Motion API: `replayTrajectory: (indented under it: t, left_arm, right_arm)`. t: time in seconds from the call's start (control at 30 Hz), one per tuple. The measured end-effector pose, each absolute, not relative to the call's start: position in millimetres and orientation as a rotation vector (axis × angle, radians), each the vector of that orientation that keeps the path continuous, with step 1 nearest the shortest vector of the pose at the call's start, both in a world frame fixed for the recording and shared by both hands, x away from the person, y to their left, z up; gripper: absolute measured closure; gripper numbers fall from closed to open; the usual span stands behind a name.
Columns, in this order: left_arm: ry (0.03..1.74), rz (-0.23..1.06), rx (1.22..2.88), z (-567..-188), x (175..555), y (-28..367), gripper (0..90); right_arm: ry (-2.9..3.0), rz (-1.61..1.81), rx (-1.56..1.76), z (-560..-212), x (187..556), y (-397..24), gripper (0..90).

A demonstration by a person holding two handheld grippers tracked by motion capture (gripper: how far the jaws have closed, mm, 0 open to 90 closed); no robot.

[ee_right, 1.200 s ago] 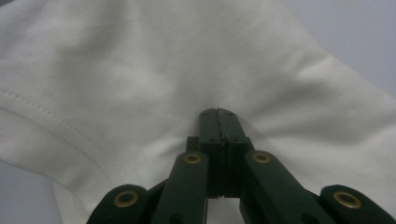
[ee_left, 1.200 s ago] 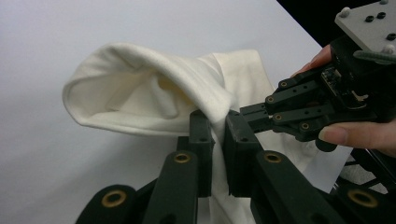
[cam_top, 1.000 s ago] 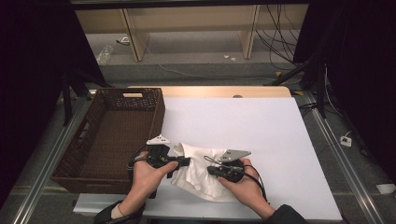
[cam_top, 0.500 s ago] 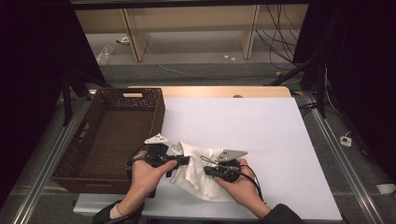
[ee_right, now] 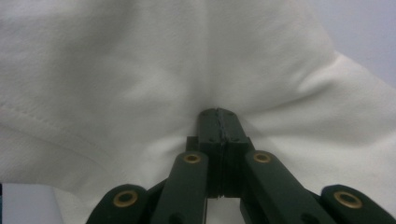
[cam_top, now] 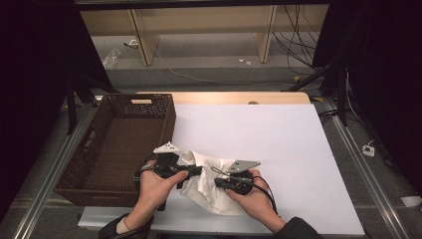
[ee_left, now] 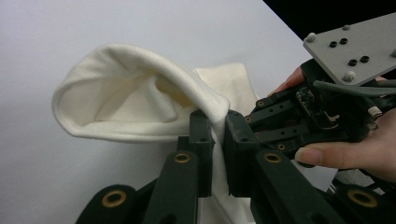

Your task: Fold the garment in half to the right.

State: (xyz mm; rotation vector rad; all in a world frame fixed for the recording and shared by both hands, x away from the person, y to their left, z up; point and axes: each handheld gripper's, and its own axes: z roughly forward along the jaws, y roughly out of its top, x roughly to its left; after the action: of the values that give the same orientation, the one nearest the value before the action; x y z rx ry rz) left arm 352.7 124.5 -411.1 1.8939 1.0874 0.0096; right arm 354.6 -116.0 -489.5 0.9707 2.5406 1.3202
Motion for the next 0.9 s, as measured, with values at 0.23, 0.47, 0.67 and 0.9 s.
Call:
replayTrajectory:
  t: [0.23,0.47,0.67,0.9]
  left_arm:
    - [1.086,0.009,1.891,-410,353,125,82.5]
    - [1.086,0.011,1.891,-410,353,126,82.5]
    - [1.085,0.017,1.89,-410,353,128,82.4]
    - [1.084,0.018,1.89,-409,353,127,82.4]
  right_arm:
    - [2.546,1.345,0.947,-491,354,-113,89.8]
    - [2.552,1.339,0.959,-490,355,-115,85.1]
    - [2.511,1.338,0.972,-475,358,-130,76.3]
    - [2.437,1.331,1.014,-460,361,-164,67.6]
